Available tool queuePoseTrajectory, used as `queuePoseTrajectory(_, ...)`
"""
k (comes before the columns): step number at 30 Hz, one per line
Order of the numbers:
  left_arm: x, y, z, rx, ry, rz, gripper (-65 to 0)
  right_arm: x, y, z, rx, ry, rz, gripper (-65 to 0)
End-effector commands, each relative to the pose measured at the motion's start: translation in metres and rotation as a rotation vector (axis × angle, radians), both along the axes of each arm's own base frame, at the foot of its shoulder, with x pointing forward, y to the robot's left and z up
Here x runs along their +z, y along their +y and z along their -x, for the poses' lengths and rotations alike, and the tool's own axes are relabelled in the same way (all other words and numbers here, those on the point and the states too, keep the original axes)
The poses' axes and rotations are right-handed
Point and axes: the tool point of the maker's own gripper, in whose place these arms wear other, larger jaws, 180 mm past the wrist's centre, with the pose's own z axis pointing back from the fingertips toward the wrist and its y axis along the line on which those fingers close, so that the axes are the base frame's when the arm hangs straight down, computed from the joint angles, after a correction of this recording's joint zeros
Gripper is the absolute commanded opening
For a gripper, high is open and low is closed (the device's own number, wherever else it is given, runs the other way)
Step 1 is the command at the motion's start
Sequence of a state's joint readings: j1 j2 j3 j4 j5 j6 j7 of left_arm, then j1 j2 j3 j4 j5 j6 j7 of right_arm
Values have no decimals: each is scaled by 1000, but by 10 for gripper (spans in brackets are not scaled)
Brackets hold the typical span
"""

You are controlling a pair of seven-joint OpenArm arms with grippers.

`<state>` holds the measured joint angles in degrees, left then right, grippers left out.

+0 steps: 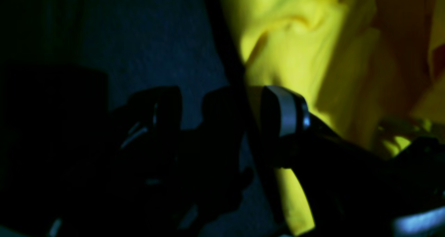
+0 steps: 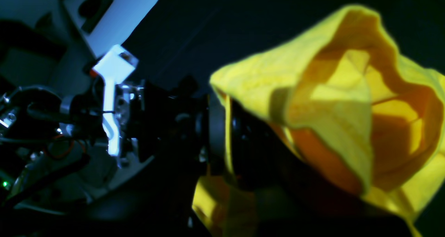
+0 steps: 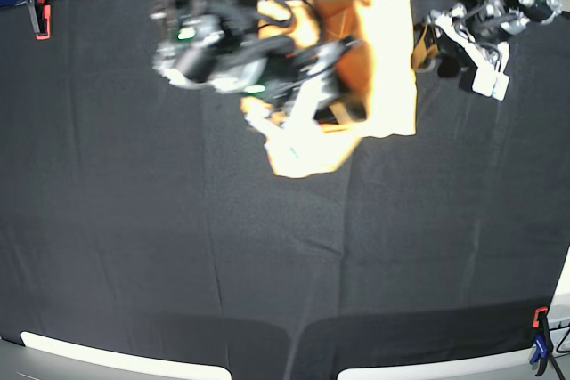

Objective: Layout the t-shirt on the table in an organized manner, then fold the t-shirt properly
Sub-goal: 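Fold the right gripper's end over toward the left gripper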

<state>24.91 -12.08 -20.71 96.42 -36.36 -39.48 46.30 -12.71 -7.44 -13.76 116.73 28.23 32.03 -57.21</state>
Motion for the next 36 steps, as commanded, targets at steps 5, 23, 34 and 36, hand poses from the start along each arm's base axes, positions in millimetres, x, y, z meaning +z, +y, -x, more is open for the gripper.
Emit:
queuePoseTrajectory(5, 8, 1, -2, 0, -30, 11, -315, 21, 19, -4, -21, -40, -57, -650)
queuePoseTrajectory(23, 10, 17, -3, -20, -34, -32, -315, 91, 61, 16, 144, -163, -346, -404)
queuePoseTrajectory(34, 97, -15, -19, -49, -196, 253, -315, 57, -47, -90, -261, -254, 11, -404)
queuePoseTrajectory(36, 117, -26, -22, -68, -257, 258, -315, 48, -84, -103, -356, -249, 70, -404)
